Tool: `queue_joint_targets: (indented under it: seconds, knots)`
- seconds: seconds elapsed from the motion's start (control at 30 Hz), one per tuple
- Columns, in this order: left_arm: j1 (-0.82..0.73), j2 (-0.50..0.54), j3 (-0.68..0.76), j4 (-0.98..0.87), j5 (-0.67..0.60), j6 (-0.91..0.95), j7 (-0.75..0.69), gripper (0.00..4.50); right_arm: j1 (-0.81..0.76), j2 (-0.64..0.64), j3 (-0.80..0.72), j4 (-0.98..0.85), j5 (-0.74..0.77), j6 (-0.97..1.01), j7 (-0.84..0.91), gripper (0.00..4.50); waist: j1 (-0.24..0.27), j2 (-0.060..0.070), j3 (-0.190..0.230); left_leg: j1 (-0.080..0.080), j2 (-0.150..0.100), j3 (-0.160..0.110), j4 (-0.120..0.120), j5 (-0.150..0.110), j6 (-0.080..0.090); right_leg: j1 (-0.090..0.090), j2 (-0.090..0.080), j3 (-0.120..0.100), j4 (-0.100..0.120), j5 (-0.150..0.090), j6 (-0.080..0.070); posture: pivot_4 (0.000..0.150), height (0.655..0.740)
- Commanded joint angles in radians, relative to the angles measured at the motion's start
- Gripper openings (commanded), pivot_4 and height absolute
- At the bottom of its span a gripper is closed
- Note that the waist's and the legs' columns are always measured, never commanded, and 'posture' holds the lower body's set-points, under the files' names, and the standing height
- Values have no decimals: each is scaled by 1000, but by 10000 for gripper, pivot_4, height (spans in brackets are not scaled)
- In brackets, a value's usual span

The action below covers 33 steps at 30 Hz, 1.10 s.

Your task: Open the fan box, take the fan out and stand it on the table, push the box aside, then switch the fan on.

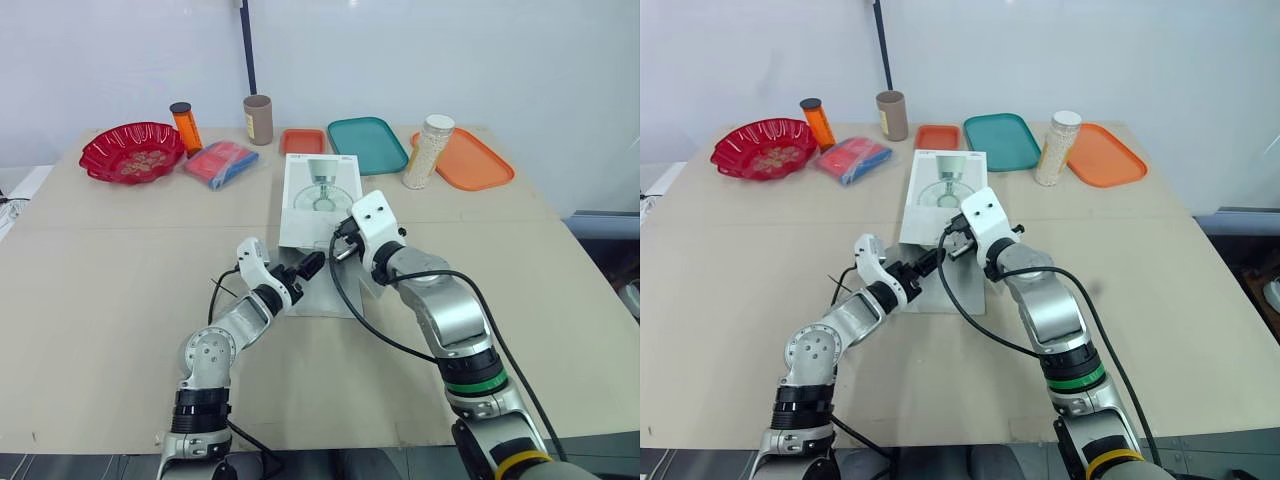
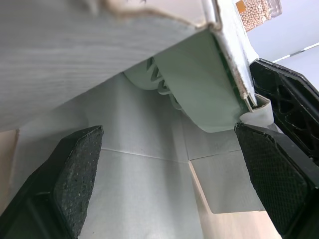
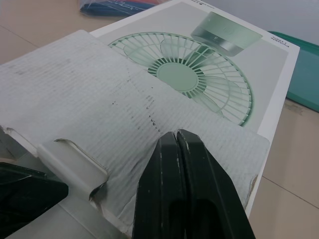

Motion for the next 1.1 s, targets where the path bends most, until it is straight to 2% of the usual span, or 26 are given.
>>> queue_joint_targets:
  seconds: [0.03,0.5,0.67,0.97,1.1]
  knots:
    - [-11,-19,7,-47,-28,-10,-31,44877,25,-6,14,10,-10,21,4,0,0,0,0,0,0,0,0,0,0,0,0,0,0,0,0,1500,7400]
    - [-38,-56,27,19,-13,-29,-44,44877,33,-11,18,5,-15,24,10,0,0,0,0,0,0,0,-1,0,0,0,0,0,-1,0,0,1500,7400]
    - [-3,-48,19,-14,-20,-2,-39,44877,35,-15,19,-1,-16,28,13,0,0,0,0,0,0,0,-1,0,0,0,0,0,-1,0,1,1500,7400]
    - [75,32,68,-162,-158,115,-6,44877,44,-16,21,-3,-16,31,12,0,0,0,0,0,0,0,-1,0,0,0,0,0,-1,0,1,1500,7400]
    - [105,71,74,-185,-163,132,6,44877,42,-15,23,-1,-14,30,15,0,0,0,0,0,0,0,-1,0,-1,0,0,0,-1,0,1,1500,7400]
